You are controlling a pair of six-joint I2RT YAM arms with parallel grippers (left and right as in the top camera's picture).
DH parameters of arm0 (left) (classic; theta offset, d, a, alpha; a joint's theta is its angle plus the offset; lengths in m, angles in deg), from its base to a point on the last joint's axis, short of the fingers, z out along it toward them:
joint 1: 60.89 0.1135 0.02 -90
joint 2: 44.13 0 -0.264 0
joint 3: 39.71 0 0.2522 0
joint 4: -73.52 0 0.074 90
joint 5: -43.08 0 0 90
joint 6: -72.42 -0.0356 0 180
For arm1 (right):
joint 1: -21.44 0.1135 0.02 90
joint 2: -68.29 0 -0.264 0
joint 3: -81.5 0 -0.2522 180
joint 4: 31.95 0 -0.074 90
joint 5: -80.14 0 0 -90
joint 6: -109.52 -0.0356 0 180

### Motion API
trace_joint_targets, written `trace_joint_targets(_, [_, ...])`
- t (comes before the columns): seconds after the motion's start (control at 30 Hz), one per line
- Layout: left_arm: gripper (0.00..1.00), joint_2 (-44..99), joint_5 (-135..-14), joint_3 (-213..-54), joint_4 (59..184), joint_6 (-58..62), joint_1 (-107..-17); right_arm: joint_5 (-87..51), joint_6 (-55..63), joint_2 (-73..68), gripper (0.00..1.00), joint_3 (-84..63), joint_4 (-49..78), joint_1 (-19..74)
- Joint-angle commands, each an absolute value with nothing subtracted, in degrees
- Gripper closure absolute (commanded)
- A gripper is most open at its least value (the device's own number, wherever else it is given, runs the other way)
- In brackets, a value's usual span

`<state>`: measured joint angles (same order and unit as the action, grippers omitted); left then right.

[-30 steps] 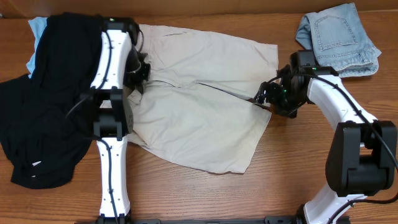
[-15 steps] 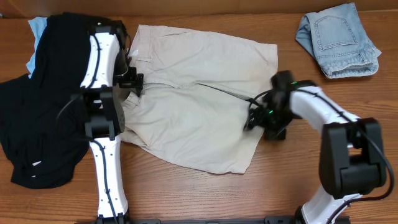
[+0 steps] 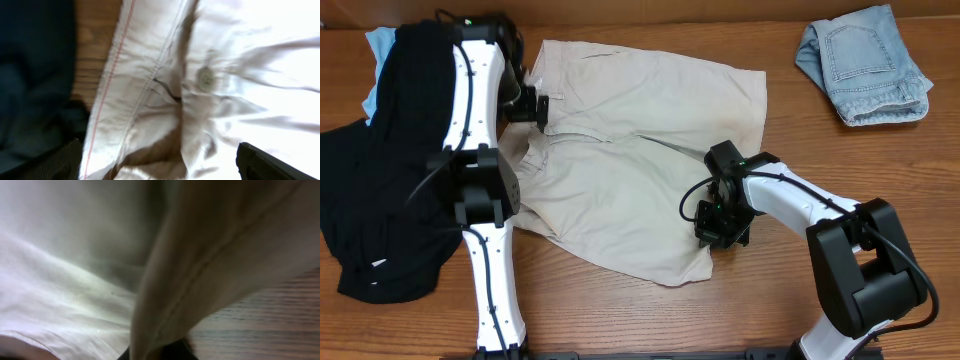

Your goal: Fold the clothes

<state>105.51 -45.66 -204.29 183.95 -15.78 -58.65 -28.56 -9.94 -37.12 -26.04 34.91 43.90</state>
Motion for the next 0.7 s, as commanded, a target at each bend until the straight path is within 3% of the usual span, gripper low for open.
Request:
trace_joint_targets(0.0, [0.0,98.1,-47.83,-207.22,184.12,-15.25,-59.42,-15.6,-11.58,-39.3,0.91,-27.73,33.05,39.73])
trace_joint_targets(0.23, [0.0,94.78,-47.83,-207.22,184.12,-15.45,-59.94,-14.09,-0.89,-39.3,0.88,-27.68,30.85,26.66])
trace_joint_targets(0.4, [0.0,94.47,-48.02,-207.22,184.12,-15.43,-59.94,-25.87,8.16,-39.3,0.88,-26.68,27.7,17.89])
trace_joint_targets(0.67, [0.0,91.17,-43.26,-207.24,184.12,-15.14,-60.64,-27.55,10.0,-34.12,0.55,-18.9,36.64,16.54])
